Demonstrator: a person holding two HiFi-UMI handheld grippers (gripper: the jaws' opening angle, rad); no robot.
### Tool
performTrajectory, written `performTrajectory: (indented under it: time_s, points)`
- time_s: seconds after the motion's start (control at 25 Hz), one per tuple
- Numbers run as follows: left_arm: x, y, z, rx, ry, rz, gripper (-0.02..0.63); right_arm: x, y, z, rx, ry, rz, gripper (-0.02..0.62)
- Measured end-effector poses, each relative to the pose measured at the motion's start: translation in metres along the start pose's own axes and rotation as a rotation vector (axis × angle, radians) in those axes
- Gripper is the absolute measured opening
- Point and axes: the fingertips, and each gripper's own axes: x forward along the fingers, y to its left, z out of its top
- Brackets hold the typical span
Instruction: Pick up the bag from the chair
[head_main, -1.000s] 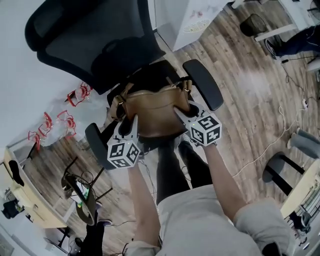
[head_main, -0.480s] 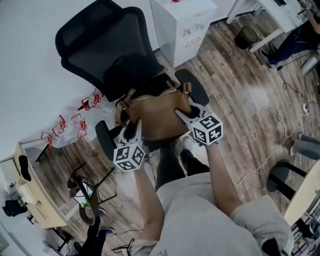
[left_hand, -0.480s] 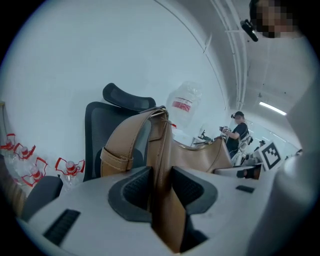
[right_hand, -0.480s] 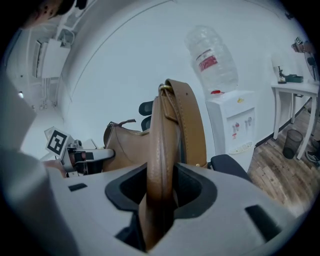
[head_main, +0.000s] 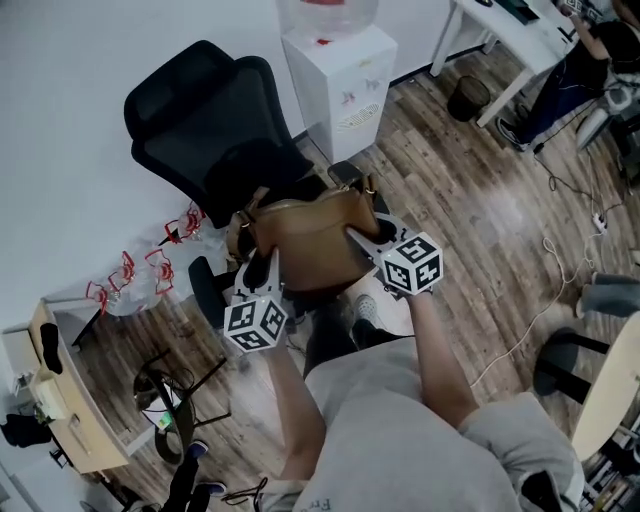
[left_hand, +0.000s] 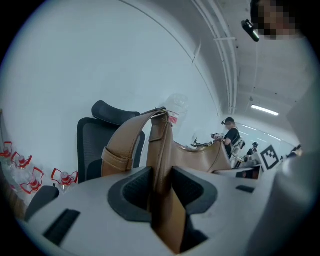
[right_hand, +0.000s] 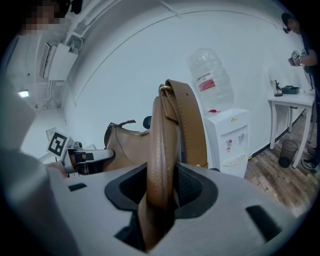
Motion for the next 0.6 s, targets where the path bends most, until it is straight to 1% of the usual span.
performTrajectory:
  time_s: [0.12,0.32,0.44,0.6]
  points:
    - [-0.013,-0.013,0.006,0.013,-0.011,-0.003,0.120,-0.016,0.006,0.006,-0.007,-0.012,0.009,0.150]
    - [-0.034,-0.026,0.020,-0.006,-0.052,-0.007,0.123,-0.032,0.018,0.020,-0.049,-0.031,0.029,0.152]
    - [-0.043,-0.032,0.031,0.009,-0.082,-0.012,0.121,-0.041,0.026,0.033,-0.076,-0.050,0.034,0.152]
    - [-0.052,-0.038,0.051,0.048,-0.115,-0.017,0.121,-0.049,0.035,0.052,-0.102,-0.090,0.047,0.153]
